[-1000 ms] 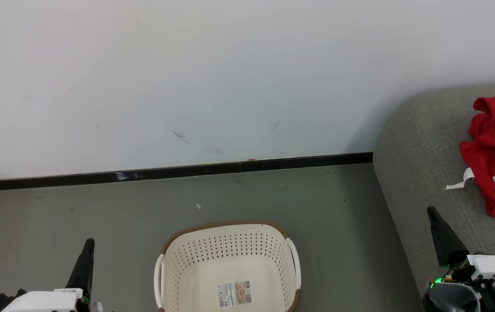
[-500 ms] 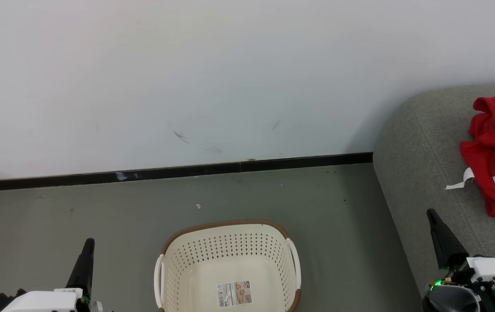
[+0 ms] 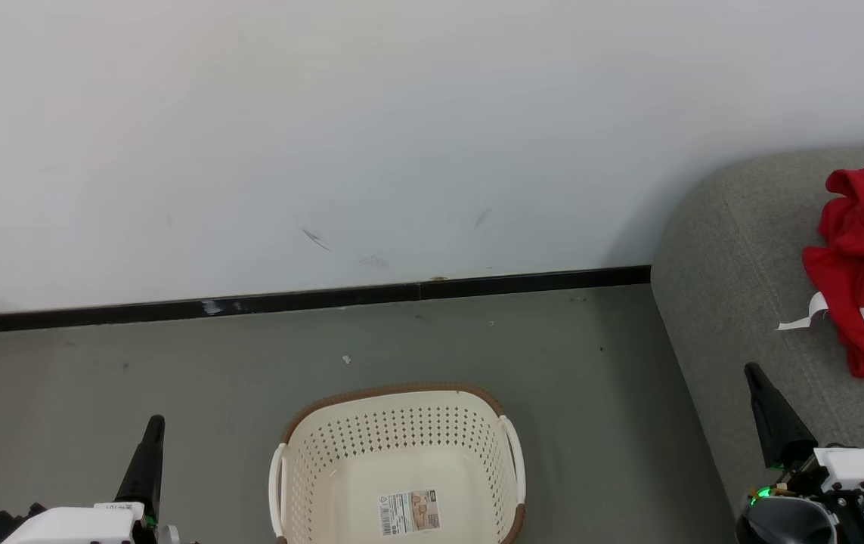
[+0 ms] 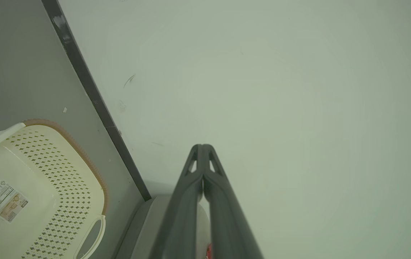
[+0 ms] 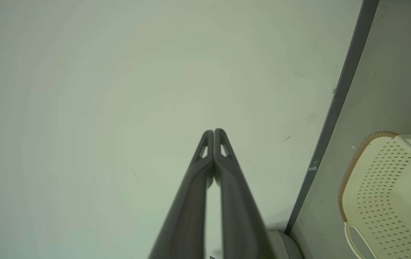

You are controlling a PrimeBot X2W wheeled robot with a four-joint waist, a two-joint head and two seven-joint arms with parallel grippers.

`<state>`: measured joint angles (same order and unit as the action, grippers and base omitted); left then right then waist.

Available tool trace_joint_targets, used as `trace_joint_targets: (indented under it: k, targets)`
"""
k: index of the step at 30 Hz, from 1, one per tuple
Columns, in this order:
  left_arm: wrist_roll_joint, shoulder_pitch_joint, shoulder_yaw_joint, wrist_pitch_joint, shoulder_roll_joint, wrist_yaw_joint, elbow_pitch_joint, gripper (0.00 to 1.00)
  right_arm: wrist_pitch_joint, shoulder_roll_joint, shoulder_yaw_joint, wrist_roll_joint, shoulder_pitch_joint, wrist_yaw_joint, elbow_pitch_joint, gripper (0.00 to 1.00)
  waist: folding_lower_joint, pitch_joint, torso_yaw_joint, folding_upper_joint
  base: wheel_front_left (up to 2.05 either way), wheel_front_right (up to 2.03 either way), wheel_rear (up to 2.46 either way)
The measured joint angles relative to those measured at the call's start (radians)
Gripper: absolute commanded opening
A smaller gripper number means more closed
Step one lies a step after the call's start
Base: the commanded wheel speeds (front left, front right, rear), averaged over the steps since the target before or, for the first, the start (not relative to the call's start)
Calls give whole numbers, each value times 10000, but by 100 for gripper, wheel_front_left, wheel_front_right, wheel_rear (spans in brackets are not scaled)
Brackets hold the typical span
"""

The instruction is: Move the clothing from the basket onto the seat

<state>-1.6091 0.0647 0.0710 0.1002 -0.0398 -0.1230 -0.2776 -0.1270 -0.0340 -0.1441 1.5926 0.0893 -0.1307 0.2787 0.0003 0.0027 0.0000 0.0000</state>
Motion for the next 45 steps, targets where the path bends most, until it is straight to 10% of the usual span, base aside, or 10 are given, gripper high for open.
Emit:
trace_joint_targets:
  k: [45]
  targets:
    - [0, 0, 6, 40, 4, 0, 12, 0, 52, 0, 35, 2, -9, 0, -40, 0, -1, 2, 0, 0, 0, 0, 0]
